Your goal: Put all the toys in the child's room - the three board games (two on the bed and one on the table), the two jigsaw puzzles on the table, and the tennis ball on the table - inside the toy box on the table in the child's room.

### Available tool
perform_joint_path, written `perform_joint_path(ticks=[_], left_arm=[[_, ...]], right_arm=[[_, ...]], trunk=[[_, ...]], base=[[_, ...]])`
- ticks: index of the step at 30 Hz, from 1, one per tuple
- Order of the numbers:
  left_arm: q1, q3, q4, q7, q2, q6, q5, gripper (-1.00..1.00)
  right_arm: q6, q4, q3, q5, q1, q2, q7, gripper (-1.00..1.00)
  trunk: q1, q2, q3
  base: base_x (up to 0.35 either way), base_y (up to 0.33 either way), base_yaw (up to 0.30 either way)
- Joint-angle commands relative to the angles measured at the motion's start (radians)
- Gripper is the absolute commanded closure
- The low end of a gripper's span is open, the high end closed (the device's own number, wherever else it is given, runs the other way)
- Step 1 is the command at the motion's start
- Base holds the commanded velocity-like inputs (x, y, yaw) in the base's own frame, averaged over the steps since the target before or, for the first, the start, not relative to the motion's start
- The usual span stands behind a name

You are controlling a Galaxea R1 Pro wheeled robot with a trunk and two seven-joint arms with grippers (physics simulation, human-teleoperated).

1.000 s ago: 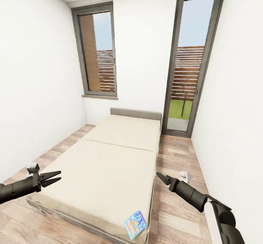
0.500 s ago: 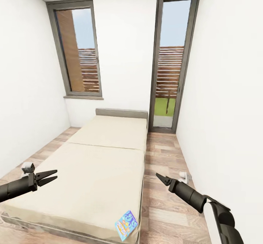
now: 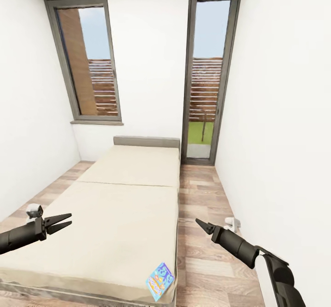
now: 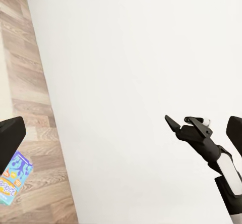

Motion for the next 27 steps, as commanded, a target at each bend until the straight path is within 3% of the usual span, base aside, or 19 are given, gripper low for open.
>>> perform_joint_path(ticks=[1, 21, 27], left_arm=[[-0.001, 0.0, 0.0, -0.004, 0.0, 0.011, 0.0, -1.0], [0.0, 0.01, -0.001, -0.004, 0.002, 0.014, 0.0, -1.0], [0.0, 0.039, 0.0, -0.004, 0.002, 0.022, -0.003, -1.0]], right_arm=[[0.006, 0.0, -0.002, -0.003, -0.001, 0.001, 0.0, -1.0], [0.006, 0.0, 0.001, -0.005, -0.001, 0.002, -0.027, -1.0], [0.007, 0.0, 0.002, -0.004, -0.002, 0.002, -0.027, -1.0]], trunk=[[0.0, -0.001, -0.003], [0.0, -0.001, -0.024], [0.023, -0.043, -0.043]], base=[[-0.099, 0.151, -0.01], [-0.017, 0.025, -0.005], [0.0, 0.0, -0.163]])
